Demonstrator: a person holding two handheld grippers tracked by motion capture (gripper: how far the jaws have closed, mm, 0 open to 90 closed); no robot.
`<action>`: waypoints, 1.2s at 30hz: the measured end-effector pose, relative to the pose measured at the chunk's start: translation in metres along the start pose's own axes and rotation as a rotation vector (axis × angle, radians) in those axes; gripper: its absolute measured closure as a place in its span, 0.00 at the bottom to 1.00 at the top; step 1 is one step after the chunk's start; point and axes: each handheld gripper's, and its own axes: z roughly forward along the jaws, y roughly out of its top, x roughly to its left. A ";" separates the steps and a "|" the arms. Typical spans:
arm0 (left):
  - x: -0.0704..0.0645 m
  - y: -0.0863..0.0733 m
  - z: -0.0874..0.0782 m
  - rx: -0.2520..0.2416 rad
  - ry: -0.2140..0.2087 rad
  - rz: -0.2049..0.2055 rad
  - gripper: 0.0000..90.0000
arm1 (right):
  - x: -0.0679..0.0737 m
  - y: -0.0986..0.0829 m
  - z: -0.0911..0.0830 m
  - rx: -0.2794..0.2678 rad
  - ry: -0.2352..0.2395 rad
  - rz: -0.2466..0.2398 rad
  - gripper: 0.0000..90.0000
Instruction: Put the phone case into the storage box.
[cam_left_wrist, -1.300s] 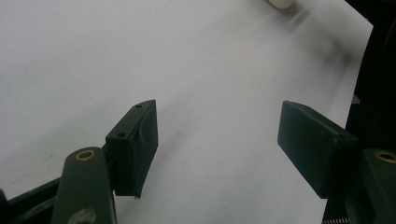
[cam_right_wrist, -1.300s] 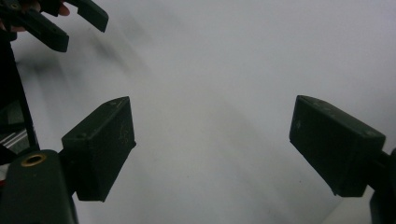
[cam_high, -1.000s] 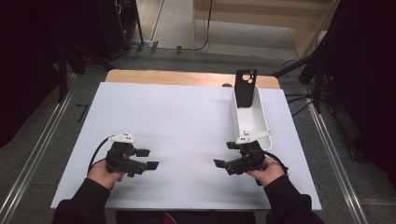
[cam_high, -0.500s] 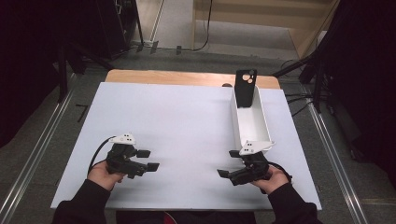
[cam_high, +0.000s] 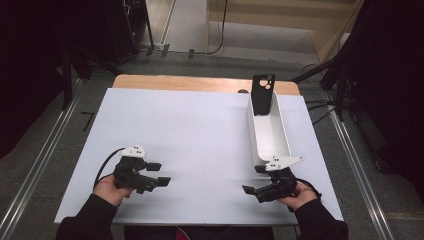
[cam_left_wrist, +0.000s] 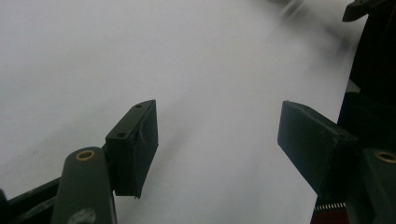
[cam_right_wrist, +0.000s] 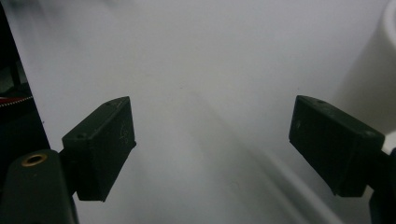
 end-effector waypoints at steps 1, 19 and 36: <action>0.000 -0.001 -0.001 0.002 0.002 -0.003 0.32 | -0.001 -0.001 -0.001 0.001 -0.004 -0.003 0.14; 0.001 -0.005 -0.003 0.008 0.004 0.000 0.32 | -0.009 -0.008 -0.005 0.009 -0.013 -0.009 0.14; 0.002 -0.004 -0.003 0.012 0.003 0.006 0.32 | -0.008 -0.009 -0.004 0.014 -0.014 -0.017 0.14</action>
